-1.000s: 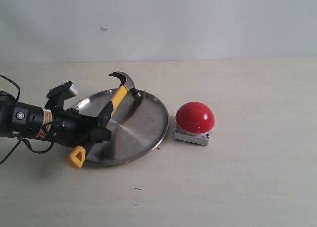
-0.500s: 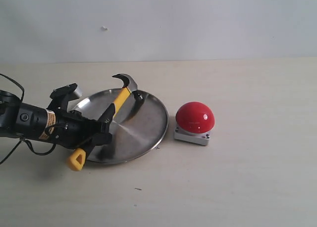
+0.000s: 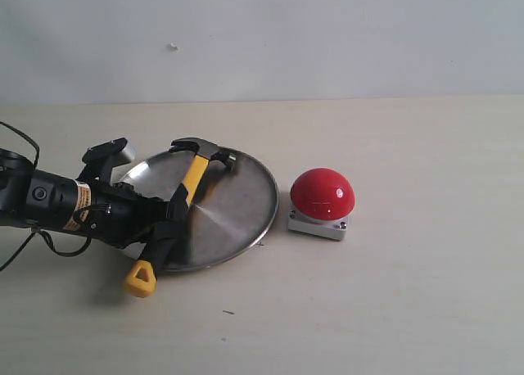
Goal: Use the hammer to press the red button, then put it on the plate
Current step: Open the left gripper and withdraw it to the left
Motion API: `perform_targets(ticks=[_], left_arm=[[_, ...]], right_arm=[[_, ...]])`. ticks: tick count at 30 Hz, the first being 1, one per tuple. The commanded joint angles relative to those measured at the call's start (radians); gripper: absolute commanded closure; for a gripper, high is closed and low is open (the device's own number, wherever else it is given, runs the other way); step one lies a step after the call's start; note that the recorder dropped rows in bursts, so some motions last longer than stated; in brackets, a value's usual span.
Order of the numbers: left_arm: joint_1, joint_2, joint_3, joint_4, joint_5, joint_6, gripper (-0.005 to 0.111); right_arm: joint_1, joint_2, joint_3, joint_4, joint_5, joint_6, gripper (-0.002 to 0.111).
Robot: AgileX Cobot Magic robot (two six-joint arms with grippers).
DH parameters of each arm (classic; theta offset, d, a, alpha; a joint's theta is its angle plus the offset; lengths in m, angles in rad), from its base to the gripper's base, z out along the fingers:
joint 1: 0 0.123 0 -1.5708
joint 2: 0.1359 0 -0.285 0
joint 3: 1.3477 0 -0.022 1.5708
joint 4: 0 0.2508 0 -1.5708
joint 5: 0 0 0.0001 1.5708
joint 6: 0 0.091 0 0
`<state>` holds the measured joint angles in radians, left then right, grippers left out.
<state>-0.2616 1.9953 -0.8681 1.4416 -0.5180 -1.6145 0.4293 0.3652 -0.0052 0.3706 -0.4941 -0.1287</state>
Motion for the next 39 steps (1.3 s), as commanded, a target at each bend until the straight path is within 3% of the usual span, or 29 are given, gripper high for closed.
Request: perform_targets(ticks=[1, 5, 13, 17, 22, 31, 35, 39], left_arm=[[-0.006, -0.017, -0.005, 0.005, 0.002, 0.004, 0.07], [0.005, -0.041, -0.005, 0.011, 0.052, 0.004, 0.069], [0.005, -0.076, -0.005, 0.011, 0.061, 0.004, 0.037], [0.005, -0.108, -0.005, 0.019, 0.061, 0.002, 0.035], [0.009, -0.191, 0.018, 0.038, 0.061, -0.014, 0.048], [0.057, -0.414, 0.146, 0.016, 0.11, 0.049, 0.107], [0.083, -0.54, 0.235, -0.075, 0.175, 0.141, 0.107], [0.095, -0.667, 0.328, -0.335, 0.18, 0.392, 0.107]], right_arm=[[0.002, -0.005, 0.005, -0.007, -0.005, -0.001, 0.108], [0.002, -0.005, 0.005, -0.007, -0.005, -0.001, 0.108], [0.002, -0.005, 0.005, -0.007, -0.005, -0.001, 0.108], [0.002, -0.005, 0.005, -0.003, -0.005, -0.001, 0.108], [0.002, -0.005, 0.005, -0.003, -0.005, -0.001, 0.108], [0.002, -0.005, 0.005, -0.007, -0.005, -0.001, 0.108], [0.002, -0.005, 0.005, -0.007, -0.005, -0.001, 0.108], [0.002, -0.005, 0.005, -0.007, -0.005, -0.001, 0.108]])
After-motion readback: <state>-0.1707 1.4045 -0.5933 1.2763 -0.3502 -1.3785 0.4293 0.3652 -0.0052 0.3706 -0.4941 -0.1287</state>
